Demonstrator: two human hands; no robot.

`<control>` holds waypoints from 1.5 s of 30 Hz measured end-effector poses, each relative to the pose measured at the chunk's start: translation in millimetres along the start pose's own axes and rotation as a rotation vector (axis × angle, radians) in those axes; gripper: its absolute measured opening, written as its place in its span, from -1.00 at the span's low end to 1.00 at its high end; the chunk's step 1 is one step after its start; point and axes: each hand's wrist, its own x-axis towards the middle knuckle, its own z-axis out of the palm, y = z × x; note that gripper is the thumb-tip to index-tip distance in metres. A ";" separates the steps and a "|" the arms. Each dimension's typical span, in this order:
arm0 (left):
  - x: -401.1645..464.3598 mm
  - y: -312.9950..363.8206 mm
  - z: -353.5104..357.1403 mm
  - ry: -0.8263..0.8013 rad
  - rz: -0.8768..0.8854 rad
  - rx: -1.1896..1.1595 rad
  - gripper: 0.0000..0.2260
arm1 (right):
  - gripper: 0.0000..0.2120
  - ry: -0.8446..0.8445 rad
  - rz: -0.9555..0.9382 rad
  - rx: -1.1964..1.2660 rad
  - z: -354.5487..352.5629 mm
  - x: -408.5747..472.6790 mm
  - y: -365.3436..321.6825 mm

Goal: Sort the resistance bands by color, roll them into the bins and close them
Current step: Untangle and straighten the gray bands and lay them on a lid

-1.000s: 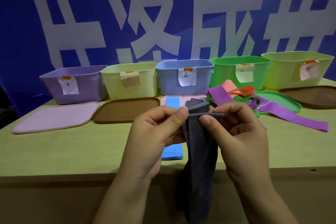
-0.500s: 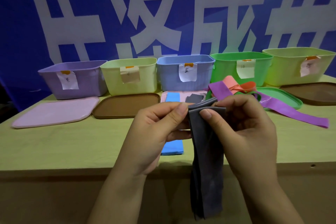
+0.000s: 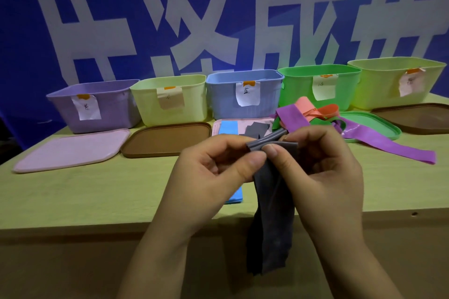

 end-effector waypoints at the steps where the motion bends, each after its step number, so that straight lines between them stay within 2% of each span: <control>1: -0.6 1.3 1.0 0.006 0.024 0.037 -0.86 | -0.81 -0.004 -0.007 -0.014 0.2 -0.2 0.5; 4: -0.8 0.2 0.4 0.065 0.049 0.049 -0.88 | -0.79 -0.042 -0.003 -0.020 -1.0 -0.5 2.9; 6: -0.3 -1.2 -1.8 0.104 0.049 0.030 -0.85 | -0.86 -0.101 -0.031 -0.031 -4.3 -0.3 3.3; 9: -0.7 0.3 -3.6 0.098 0.050 0.052 -0.80 | -0.87 -0.156 -0.213 -0.195 -9.3 1.3 1.8; 11: -1.0 1.0 -3.4 0.082 0.058 0.050 -0.78 | -0.88 -0.149 -0.267 -0.237 -10.3 2.3 2.7; 16: -2.3 0.3 -4.8 0.056 0.125 0.046 -0.67 | -0.94 -0.091 -0.147 -0.119 -5.9 0.4 5.6; 25: -3.0 1.9 -2.8 0.078 0.097 0.055 -0.76 | -0.88 -0.094 0.009 0.116 -2.8 -2.9 0.9; 32: -5.8 -0.6 -2.5 0.088 0.130 0.142 -0.81 | -0.79 -0.069 0.025 0.054 -1.8 -3.5 2.2; 38: -5.6 -1.6 -4.9 0.112 0.132 0.184 -0.78 | -0.93 -0.110 -0.023 -0.015 -2.7 -3.3 1.8; 45: -5.3 -0.7 -4.9 0.097 0.127 0.185 -0.81 | -0.87 -0.111 -0.087 -0.082 -3.4 -1.0 3.8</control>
